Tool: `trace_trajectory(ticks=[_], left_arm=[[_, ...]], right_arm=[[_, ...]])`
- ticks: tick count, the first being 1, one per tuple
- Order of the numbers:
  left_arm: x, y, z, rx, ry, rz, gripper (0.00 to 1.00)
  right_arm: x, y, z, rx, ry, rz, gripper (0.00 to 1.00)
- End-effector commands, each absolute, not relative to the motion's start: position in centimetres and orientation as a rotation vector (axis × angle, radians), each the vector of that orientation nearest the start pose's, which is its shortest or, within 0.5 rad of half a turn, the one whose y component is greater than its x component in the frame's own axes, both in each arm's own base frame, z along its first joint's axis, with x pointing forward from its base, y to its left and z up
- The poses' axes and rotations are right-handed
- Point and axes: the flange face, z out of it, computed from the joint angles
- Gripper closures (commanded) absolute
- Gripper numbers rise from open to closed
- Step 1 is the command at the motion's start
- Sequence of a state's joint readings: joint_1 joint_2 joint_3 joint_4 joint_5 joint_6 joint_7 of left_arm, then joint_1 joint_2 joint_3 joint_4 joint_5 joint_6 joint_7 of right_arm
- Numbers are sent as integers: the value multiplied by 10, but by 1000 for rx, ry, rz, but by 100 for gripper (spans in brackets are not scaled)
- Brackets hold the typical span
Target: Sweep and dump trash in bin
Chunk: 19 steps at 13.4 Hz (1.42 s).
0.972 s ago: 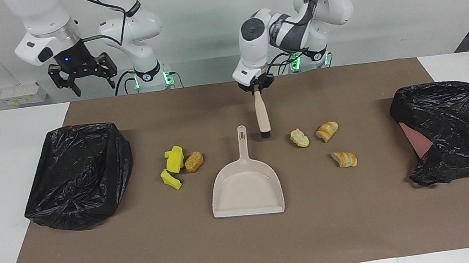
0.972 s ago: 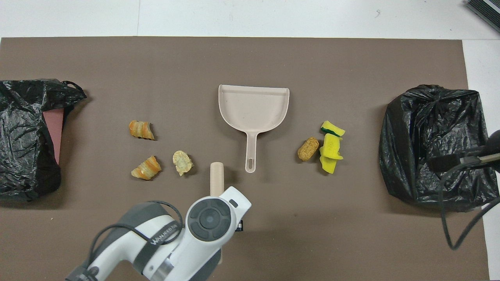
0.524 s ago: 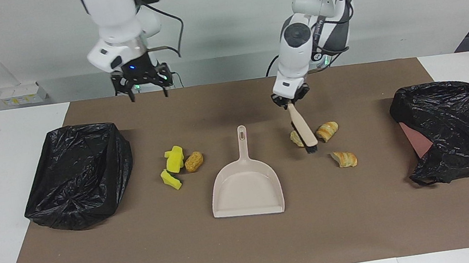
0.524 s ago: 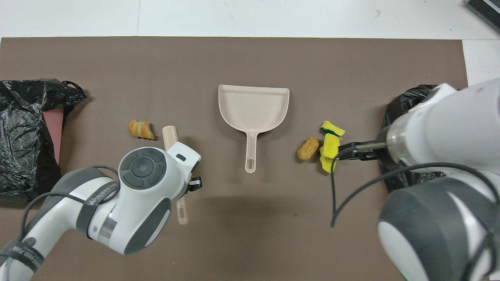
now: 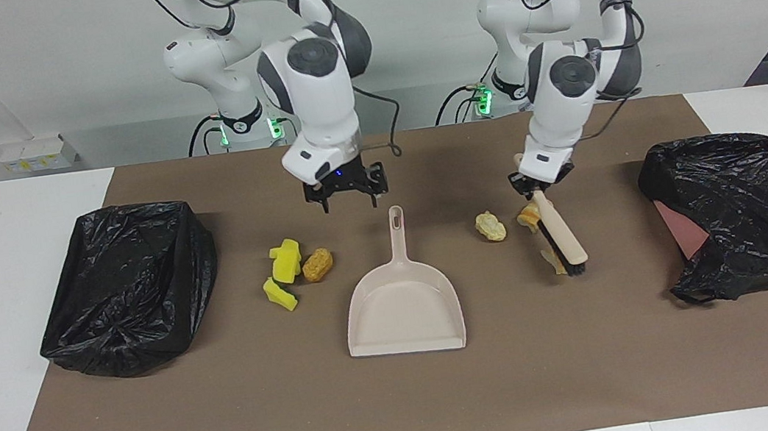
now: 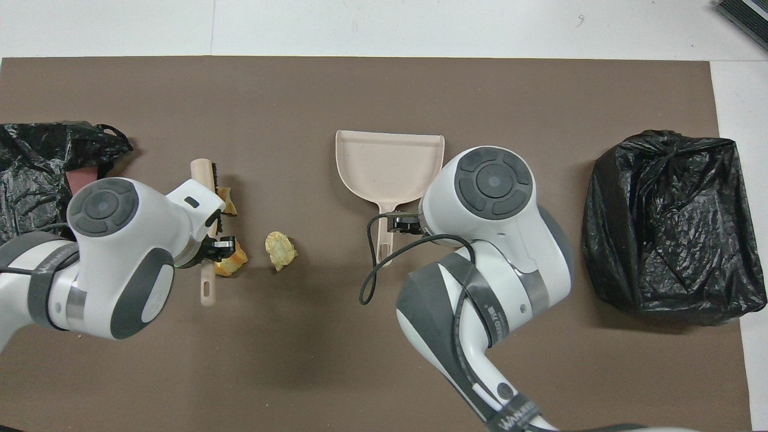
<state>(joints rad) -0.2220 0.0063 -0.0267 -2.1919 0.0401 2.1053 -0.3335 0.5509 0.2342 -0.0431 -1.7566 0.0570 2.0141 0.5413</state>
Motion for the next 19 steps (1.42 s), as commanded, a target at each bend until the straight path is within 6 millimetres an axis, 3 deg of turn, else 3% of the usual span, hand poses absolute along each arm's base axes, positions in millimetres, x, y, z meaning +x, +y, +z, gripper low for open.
trace_trajectory(ticks=[1, 3, 6, 10, 12, 13, 14, 17, 18, 19], left_arm=[[513, -77, 370, -3084, 30, 99, 100], [508, -51, 362, -3086, 112, 112, 100], [502, -56, 343, -3085, 183, 116, 100], [498, -59, 338, -3046, 579, 129, 100], [502, -61, 341, -2979, 885, 118, 100], [504, -61, 343, -2933, 1035, 104, 100], [506, -59, 342, -2901, 1129, 101, 100], [506, -61, 341, -2810, 1355, 118, 100], [504, -60, 340, -2784, 1417, 137, 100], [504, -61, 341, -2767, 1454, 140, 100]], right_arm=[[548, 338, 406, -3050, 119, 10, 0], [539, 364, 378, -3059, 71, 17, 0], [538, 366, 357, -3073, 37, 39, 0], [548, 363, 354, -3058, 65, -3, 3], [549, 363, 351, -3051, 64, -22, 26], [548, 364, 352, -3051, 59, -21, 48], [547, 365, 351, -3052, 56, -17, 57], [543, 366, 347, -3056, 48, -9, 57], [543, 366, 346, -3059, 42, -4, 71], [542, 368, 348, -3064, 46, 6, 100]])
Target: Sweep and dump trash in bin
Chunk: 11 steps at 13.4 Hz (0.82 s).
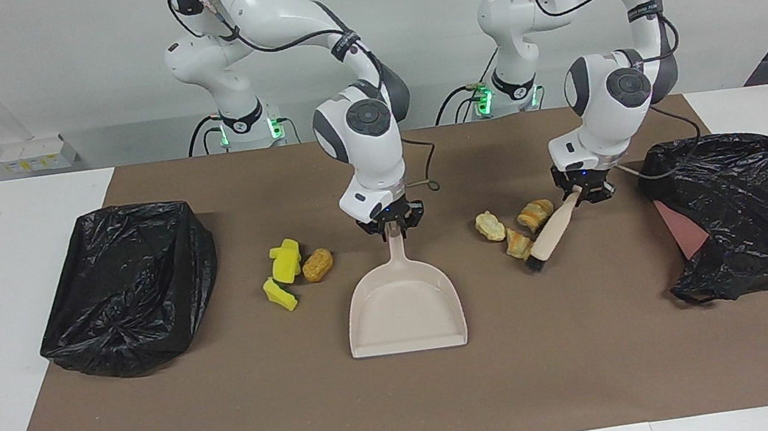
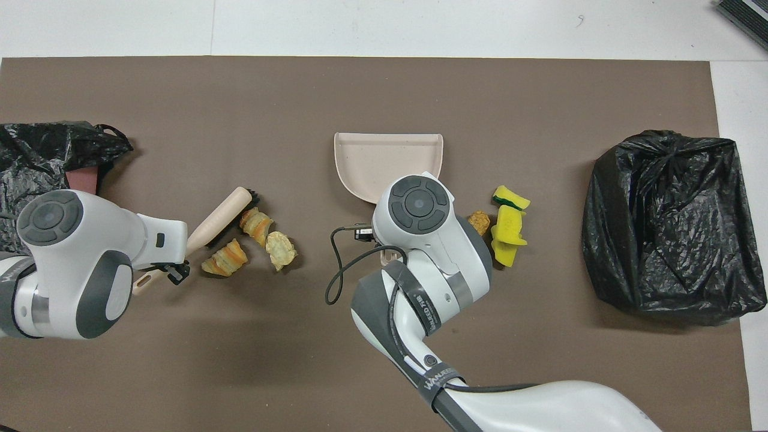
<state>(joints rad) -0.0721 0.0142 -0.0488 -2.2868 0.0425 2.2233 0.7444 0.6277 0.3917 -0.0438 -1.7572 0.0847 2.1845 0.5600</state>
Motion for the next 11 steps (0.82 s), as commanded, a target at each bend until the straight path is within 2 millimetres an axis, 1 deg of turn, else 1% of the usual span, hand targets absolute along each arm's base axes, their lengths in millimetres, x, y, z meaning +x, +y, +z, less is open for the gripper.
trace_trajectory(ticks=[1, 2, 3, 4, 5, 6, 7, 8, 9, 11], left_arm=[[502, -61, 340, -2764, 1465, 161, 100], [501, -64, 340, -2762, 1473, 177, 100], [505, -63, 345, -2775, 1448, 174, 100], [510, -61, 352, -2792, 1418, 183, 100], [510, -61, 358, -2826, 1341, 187, 100], [513, -62, 366, -2853, 1265, 162, 100], [514, -63, 371, -2870, 1217, 150, 100], [513, -62, 376, -2893, 1154, 147, 100], [512, -59, 378, -2921, 1077, 155, 100], [504, -52, 378, -2970, 938, 238, 100]], right_arm=[[540, 369, 350, -3085, 7, 10, 100], [542, 366, 352, -3092, -19, 11, 100], [543, 364, 361, -3082, -59, -3, 100], [548, 354, 376, -3058, -65, -28, 100], [558, 338, 389, -3048, -75, -56, 100], [559, 325, 404, -3034, -260, -82, 100], [548, 320, 412, -3013, -491, -65, 100], [537, 313, 418, -3006, -619, -48, 100], [529, 306, 426, -2995, -692, -50, 100], [510, 295, 434, -2935, -949, -53, 100]])
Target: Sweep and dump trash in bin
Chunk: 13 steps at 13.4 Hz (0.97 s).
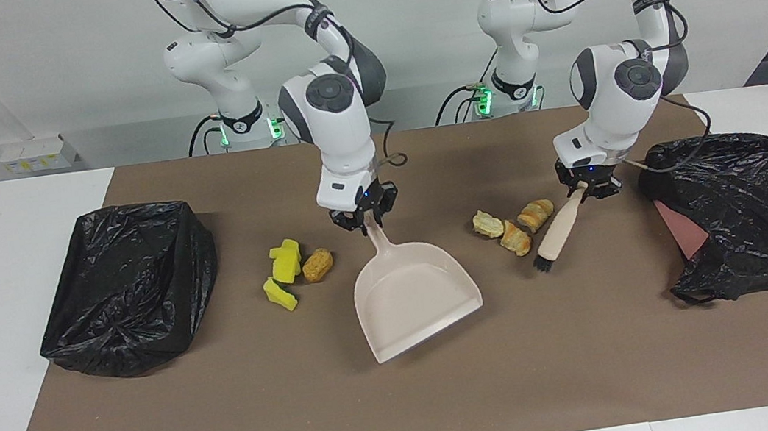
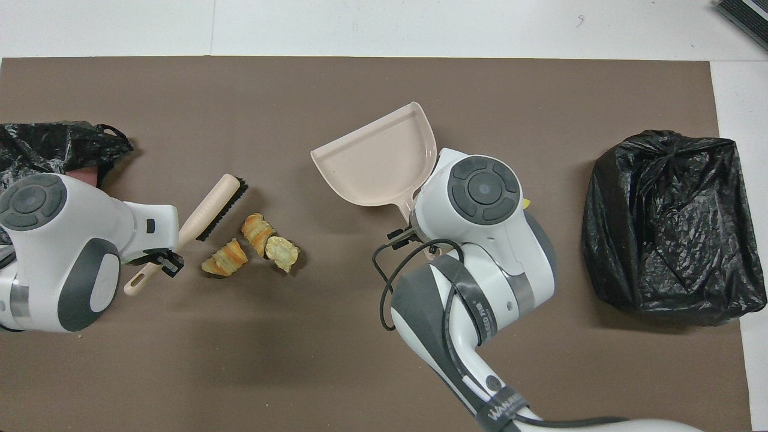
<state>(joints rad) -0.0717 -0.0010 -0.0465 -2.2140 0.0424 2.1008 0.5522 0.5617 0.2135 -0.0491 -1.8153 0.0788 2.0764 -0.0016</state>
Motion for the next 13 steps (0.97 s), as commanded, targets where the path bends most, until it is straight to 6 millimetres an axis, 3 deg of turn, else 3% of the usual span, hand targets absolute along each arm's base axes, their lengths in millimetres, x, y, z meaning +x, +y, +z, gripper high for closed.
trace_trajectory(ticks=[1, 4, 7, 11, 13], left_arm=[[499, -42, 378, -2993, 859, 288, 100], [477, -28, 372, -3035, 632, 374, 100], [456, -28, 363, -3041, 556, 390, 100], [450, -44, 346, -3051, 444, 366, 100], [449, -73, 343, -3054, 396, 342, 100]], right_arm=[[499, 285, 432, -2905, -1110, -44, 100], [476, 270, 419, -2793, -1545, 17, 100], [483, 252, 405, -2510, -1975, 83, 100], [479, 278, 376, -2424, -2081, 86, 100], [481, 283, 364, -2404, -2102, 108, 100]])
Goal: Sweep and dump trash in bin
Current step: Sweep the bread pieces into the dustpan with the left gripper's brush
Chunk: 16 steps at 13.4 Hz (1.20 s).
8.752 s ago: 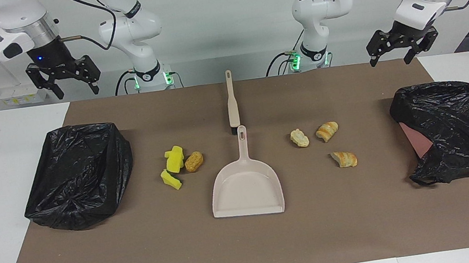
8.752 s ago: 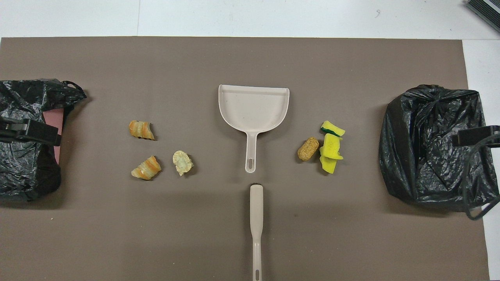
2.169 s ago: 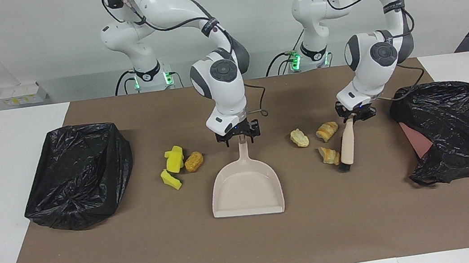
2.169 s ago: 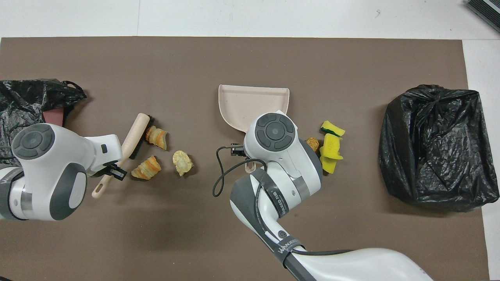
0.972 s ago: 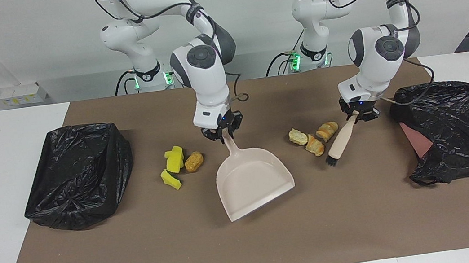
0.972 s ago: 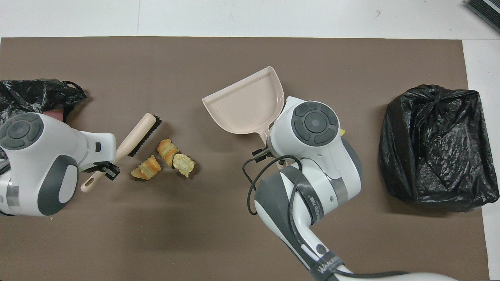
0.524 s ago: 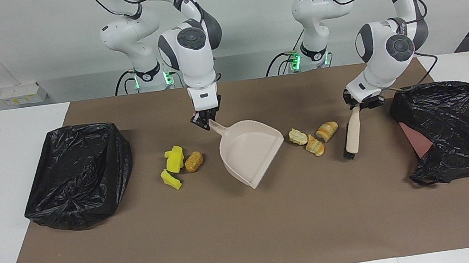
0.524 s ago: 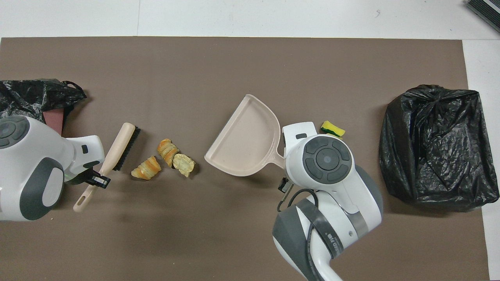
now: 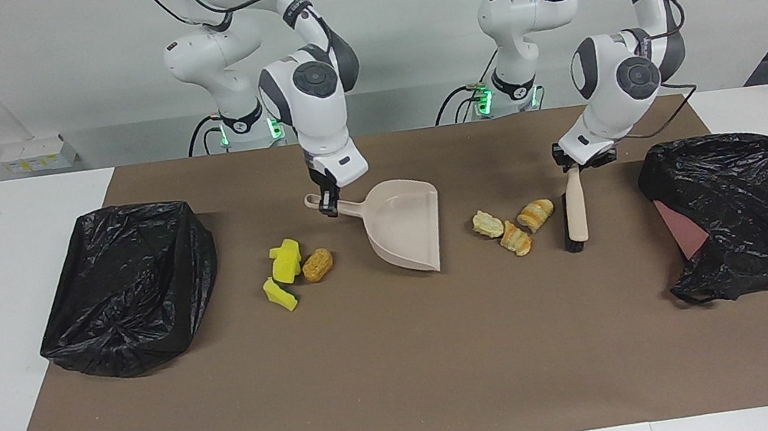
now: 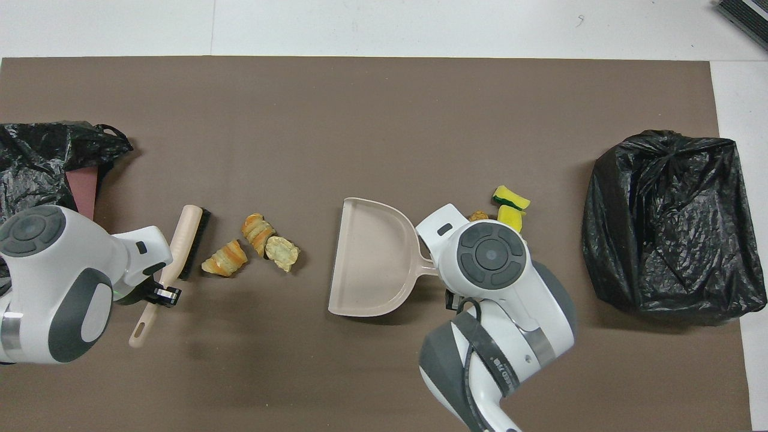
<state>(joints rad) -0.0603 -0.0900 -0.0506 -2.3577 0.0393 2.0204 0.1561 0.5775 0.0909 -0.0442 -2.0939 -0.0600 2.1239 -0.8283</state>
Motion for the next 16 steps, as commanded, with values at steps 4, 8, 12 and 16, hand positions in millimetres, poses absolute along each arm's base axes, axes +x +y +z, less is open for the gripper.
trace_trajectory(ticks=[4, 8, 12, 16], left_arm=[[445, -121, 331, -3099, 369, 324, 100], [420, -190, 334, -3173, 336, 356, 100], [378, -273, 334, -3221, 437, 387, 100], [358, -307, 340, -3242, 424, 392, 100]], right_arm=[[471, 308, 347, -2386, -2125, 125, 100], [470, 308, 346, -2389, -2121, 132, 100], [468, 309, 346, -2411, -2097, 133, 100], [468, 308, 346, -2416, -2091, 140, 100]])
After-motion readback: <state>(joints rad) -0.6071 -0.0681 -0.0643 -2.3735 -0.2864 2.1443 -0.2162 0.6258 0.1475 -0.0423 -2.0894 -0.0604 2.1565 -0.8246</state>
